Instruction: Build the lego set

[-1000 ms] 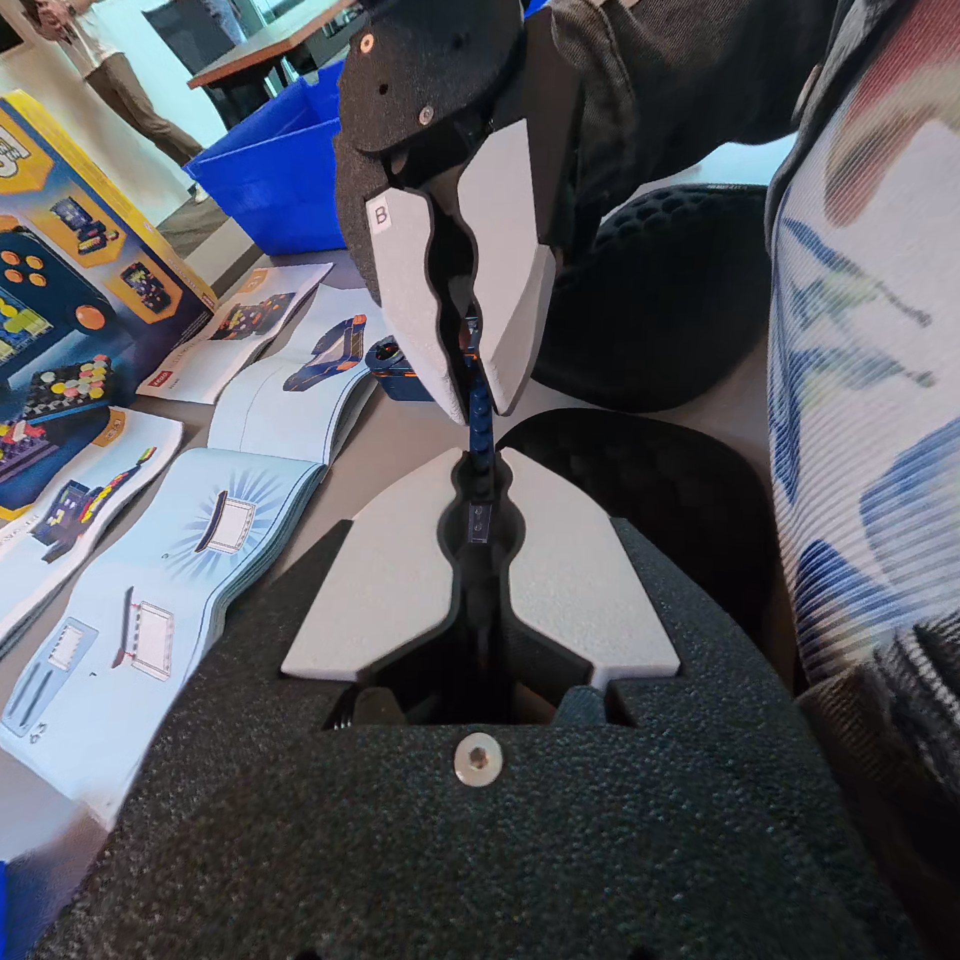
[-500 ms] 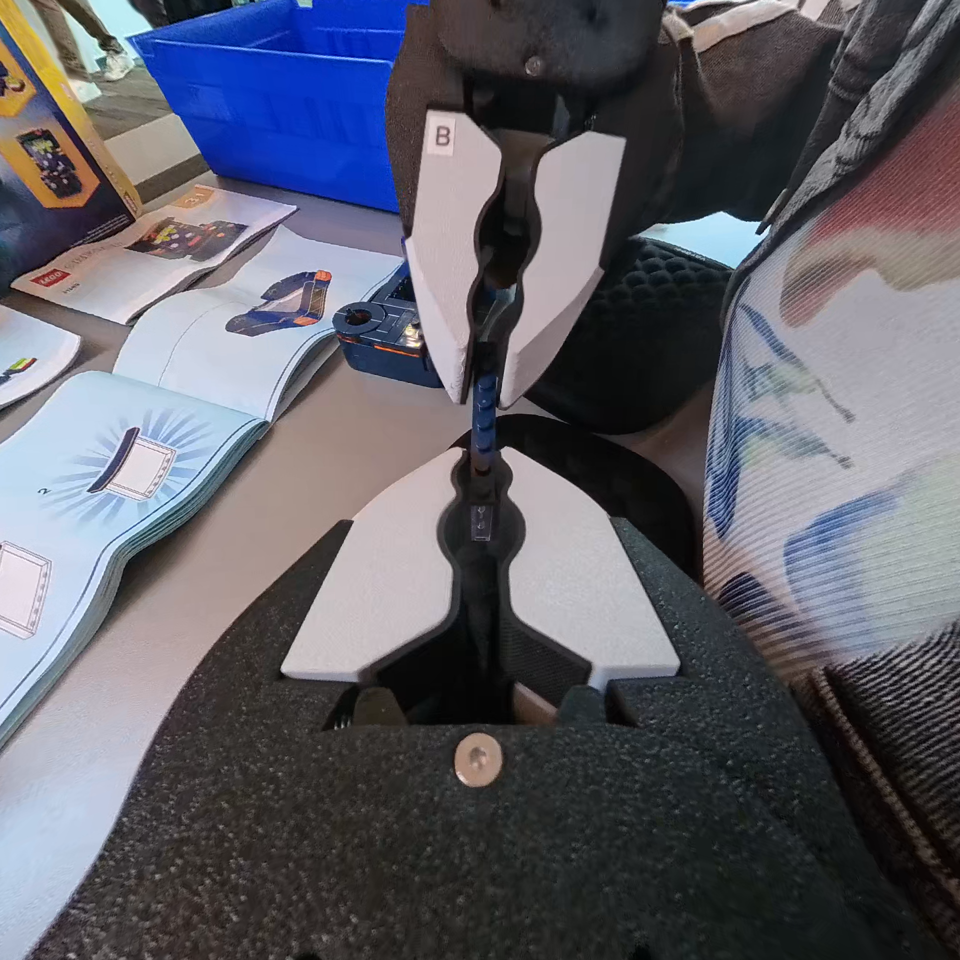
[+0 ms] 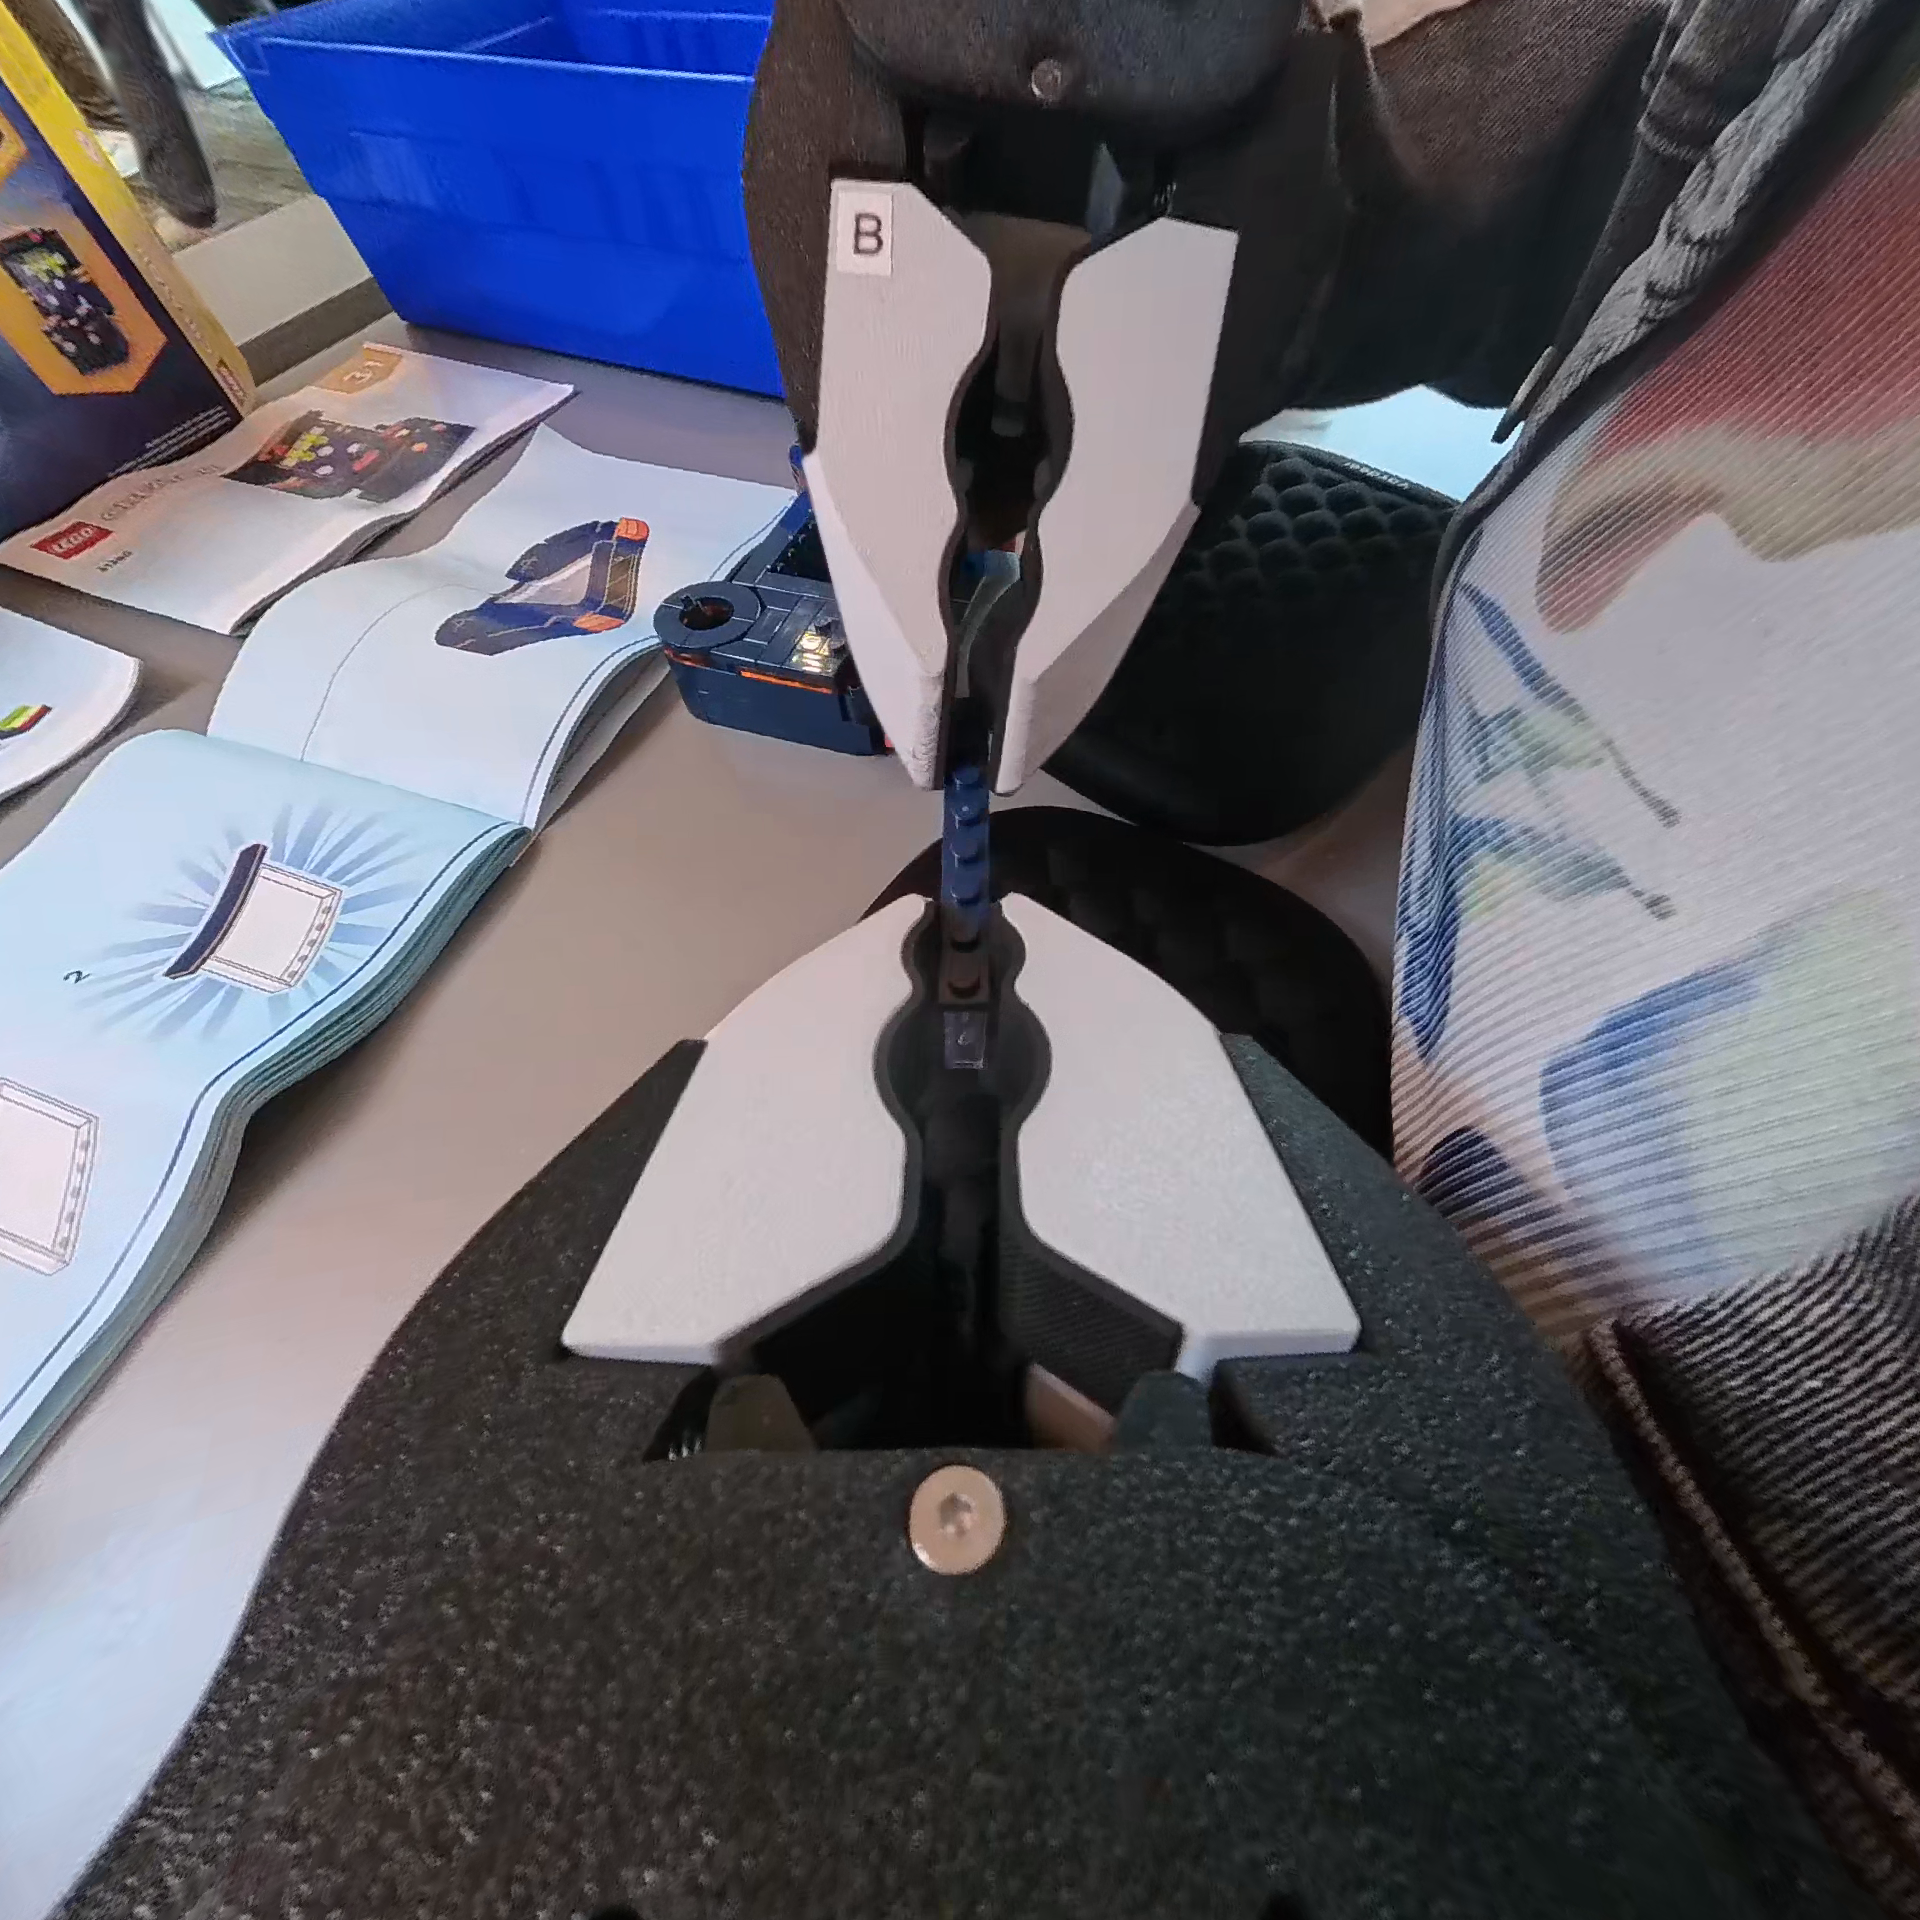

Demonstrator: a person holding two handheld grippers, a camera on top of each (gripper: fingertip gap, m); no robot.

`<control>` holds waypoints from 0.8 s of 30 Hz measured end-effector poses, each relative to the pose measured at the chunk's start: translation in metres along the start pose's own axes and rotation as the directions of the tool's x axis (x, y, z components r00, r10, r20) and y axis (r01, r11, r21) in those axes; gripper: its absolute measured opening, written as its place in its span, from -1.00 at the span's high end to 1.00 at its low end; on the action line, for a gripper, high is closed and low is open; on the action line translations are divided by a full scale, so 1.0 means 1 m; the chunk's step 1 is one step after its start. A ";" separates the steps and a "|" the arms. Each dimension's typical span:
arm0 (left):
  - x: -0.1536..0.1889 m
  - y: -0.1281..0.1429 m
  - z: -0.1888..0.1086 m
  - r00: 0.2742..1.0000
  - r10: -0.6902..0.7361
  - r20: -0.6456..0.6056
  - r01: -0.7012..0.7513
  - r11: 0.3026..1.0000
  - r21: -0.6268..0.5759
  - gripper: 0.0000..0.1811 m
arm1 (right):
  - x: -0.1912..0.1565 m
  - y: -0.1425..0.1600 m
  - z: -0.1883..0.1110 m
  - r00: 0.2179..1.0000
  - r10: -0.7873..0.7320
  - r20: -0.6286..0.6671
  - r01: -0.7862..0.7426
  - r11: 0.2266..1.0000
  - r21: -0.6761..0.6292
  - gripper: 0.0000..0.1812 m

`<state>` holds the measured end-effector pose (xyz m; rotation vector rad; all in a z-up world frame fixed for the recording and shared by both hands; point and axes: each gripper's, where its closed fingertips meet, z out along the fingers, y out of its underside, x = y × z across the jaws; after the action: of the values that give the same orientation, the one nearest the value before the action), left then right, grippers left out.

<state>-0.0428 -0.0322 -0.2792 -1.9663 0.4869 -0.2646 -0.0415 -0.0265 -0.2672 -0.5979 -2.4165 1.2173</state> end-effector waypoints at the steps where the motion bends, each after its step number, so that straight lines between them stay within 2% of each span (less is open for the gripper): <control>1: 0.000 0.000 0.000 1.000 -0.005 -0.003 0.005 1.000 -0.001 0.92 | 0.000 0.000 0.000 1.000 0.002 0.000 -0.002 1.000 -0.009 0.92; 5: 0.000 0.000 0.001 0.999 -0.026 -0.020 0.026 1.000 0.009 0.91 | 0.000 0.002 0.000 1.000 0.002 0.000 -0.002 0.999 -0.046 0.92; 9: -0.005 0.002 -0.003 1.000 -0.015 0.004 0.015 1.000 0.002 0.79 | 0.000 0.002 0.000 1.000 0.001 -0.005 -0.001 0.998 -0.067 0.92; 13: -0.005 -0.010 -0.010 1.000 0.010 0.008 -0.011 0.997 0.076 0.81 | -0.001 0.002 0.000 1.000 -0.015 -0.008 0.015 0.997 -0.073 0.92; 16: 0.000 -0.008 -0.006 0.999 0.049 -0.018 -0.048 0.998 0.046 0.91 | -0.001 0.003 0.001 0.999 -0.033 -0.012 0.032 0.996 -0.080 0.92; 20: 0.002 -0.007 -0.006 0.998 0.063 -0.024 -0.062 0.998 0.030 0.91 | -0.003 0.003 0.002 0.999 -0.033 -0.001 0.033 0.997 -0.072 0.92; 24: -0.001 -0.005 -0.005 0.994 0.109 0.025 -0.109 0.994 -0.015 0.88 | -0.001 0.002 0.002 0.999 -0.038 -0.004 0.038 0.998 -0.054 0.92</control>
<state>-0.0444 -0.0337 -0.2728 -1.9466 0.5785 -0.1668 -0.0411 -0.0277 -0.2700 -0.5672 -2.4518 1.1369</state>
